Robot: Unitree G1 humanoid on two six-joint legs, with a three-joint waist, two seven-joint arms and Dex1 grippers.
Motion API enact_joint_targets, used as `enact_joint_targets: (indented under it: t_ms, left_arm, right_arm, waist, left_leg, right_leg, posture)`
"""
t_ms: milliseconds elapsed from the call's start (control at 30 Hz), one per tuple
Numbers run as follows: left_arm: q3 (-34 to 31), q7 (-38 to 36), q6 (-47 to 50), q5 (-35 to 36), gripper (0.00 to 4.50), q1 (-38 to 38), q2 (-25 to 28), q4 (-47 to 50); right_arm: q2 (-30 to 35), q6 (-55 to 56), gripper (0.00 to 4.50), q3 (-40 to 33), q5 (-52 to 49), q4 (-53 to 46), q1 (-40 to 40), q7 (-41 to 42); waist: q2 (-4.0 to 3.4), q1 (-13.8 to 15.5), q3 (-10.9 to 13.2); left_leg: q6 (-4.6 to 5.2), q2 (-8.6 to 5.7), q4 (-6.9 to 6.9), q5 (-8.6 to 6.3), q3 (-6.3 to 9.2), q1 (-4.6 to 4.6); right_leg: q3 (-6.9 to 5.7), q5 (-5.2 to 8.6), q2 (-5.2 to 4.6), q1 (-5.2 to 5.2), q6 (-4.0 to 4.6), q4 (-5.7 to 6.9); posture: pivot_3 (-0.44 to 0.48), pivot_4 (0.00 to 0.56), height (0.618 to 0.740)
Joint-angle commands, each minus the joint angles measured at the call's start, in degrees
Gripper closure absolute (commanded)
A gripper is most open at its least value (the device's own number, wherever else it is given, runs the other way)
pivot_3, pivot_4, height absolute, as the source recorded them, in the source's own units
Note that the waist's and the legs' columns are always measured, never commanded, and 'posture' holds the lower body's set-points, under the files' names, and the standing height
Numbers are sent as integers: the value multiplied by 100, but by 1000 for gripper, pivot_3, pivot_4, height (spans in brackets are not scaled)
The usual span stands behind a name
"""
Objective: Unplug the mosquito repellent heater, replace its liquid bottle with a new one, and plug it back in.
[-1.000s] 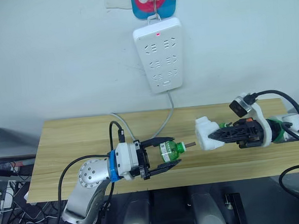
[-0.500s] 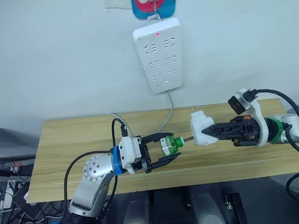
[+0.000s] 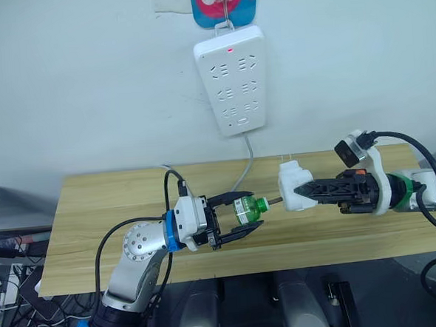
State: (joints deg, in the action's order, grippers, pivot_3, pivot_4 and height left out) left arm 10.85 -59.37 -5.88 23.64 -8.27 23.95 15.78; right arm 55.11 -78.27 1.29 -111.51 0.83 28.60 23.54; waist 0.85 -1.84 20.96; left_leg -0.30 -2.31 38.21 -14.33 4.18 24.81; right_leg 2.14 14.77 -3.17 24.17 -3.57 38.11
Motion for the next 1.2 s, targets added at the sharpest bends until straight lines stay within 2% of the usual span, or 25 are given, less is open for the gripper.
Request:
enact_joint_targets:
  t_ms: [33,633,1200]
  left_arm:
    - [-16,-75,-152,100,2243,-38,-19,196]
    - [79,-46,-174,37,2243,-78,-95,146]
    - [122,-68,-152,61,2243,-50,-111,317]
  right_arm:
    - [114,-115,1529,-10,-149,-89,-10,102]
    - [-51,-112,1529,120,-149,-226,179,127]
    - [-76,105,1529,163,-149,-283,-27,-210]
  waist:
    - [1,0,0]
    - [2,0,-2]
    - [1,2,-10]
  left_leg:
    - [0,0,0,0,1,0]
    - [0,0,5,0,0,0]
    - [1,-1,51,0,1,1]
  right_leg:
    - [-1,0,0,0,0,0]
    - [-1,-1,0,0,0,3]
    - [1,0,1,1,-1,48]
  posture:
    - [-26,328,740]
    - [-23,323,740]
    - [-12,298,740]
